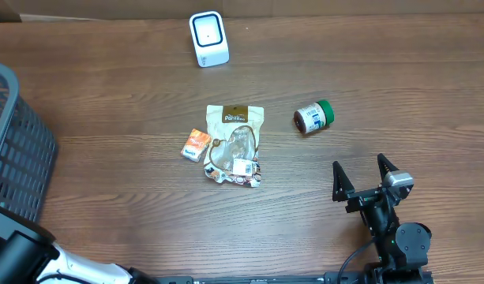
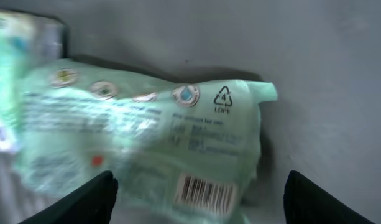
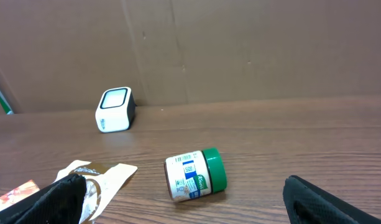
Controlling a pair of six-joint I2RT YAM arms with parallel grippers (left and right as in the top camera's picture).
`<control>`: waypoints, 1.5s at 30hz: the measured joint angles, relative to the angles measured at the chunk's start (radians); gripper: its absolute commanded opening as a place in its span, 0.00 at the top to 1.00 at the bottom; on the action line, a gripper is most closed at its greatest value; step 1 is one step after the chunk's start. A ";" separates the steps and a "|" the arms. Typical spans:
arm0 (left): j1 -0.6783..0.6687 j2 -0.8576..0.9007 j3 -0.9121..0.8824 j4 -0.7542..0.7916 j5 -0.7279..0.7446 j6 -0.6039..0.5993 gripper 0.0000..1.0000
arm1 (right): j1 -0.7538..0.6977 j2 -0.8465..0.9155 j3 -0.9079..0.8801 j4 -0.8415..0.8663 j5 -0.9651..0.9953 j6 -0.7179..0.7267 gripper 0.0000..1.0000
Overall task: Scan the item barcode
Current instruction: 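Grasp a green wipes packet and drop it below the orange packet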
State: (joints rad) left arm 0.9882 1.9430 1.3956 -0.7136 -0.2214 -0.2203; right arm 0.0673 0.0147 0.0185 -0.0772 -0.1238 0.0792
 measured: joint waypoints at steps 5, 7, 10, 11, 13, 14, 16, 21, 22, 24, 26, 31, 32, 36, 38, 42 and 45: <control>-0.007 0.043 0.002 0.027 -0.016 0.031 0.52 | 0.000 0.000 0.000 0.001 0.000 0.000 0.00; -0.006 0.053 0.006 0.027 -0.030 0.040 0.81 | 0.000 0.000 0.000 0.000 0.000 0.000 0.00; -0.006 0.064 0.018 0.026 -0.048 0.049 0.96 | 0.000 0.000 0.000 0.000 0.000 0.000 0.00; -0.010 0.065 0.021 0.024 -0.052 0.052 0.96 | 0.000 0.000 0.000 -0.001 0.000 0.000 0.00; -0.013 0.066 0.027 0.013 -0.058 0.057 0.96 | 0.000 0.000 0.000 0.000 0.001 0.000 0.00; -0.013 0.068 0.032 0.003 -0.059 0.058 0.96 | 0.000 0.000 0.000 0.000 0.000 0.000 0.00; -0.013 0.069 0.048 -0.047 -0.060 0.060 0.96 | 0.000 0.000 0.000 0.000 0.000 0.000 0.00; -0.013 0.072 0.127 -0.238 -0.040 0.051 0.96 | 0.000 0.000 0.000 0.000 0.000 0.000 0.00; -0.013 0.071 0.156 -0.271 -0.033 0.045 0.96 | 0.000 0.000 0.000 0.000 0.000 0.000 0.00; -0.013 0.068 0.237 -0.320 -0.017 0.037 0.96 | 0.000 0.000 0.000 0.000 0.000 -0.001 0.00; -0.013 0.046 0.320 -0.342 0.010 0.035 0.96 | 0.000 0.000 0.000 0.000 0.000 0.000 0.00; -0.013 -0.129 0.439 -0.338 0.122 0.019 0.96 | 0.000 0.000 0.000 0.000 0.000 0.000 0.00; -0.014 -0.172 0.449 -0.330 0.145 0.011 0.96 | 0.000 0.000 0.000 0.000 0.000 0.000 0.00; -0.020 -0.347 0.475 -0.310 0.262 -0.017 0.96 | 0.000 0.000 0.000 0.000 0.000 0.000 0.00; -0.026 -0.404 0.477 -0.306 0.312 -0.022 0.96 | 0.000 0.000 0.000 0.000 0.000 0.000 0.00; -0.077 -0.484 0.477 -0.309 0.402 -0.036 0.96 | 0.000 0.000 0.000 0.000 0.000 0.000 0.00; -0.162 -0.527 0.477 -0.338 0.438 -0.039 0.96 | 0.000 0.000 0.000 0.000 0.000 0.000 0.00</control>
State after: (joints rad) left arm 0.8261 1.4162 1.8729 -1.0519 0.2161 -0.2592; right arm 0.0669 0.0147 0.0185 -0.0772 -0.1238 0.0788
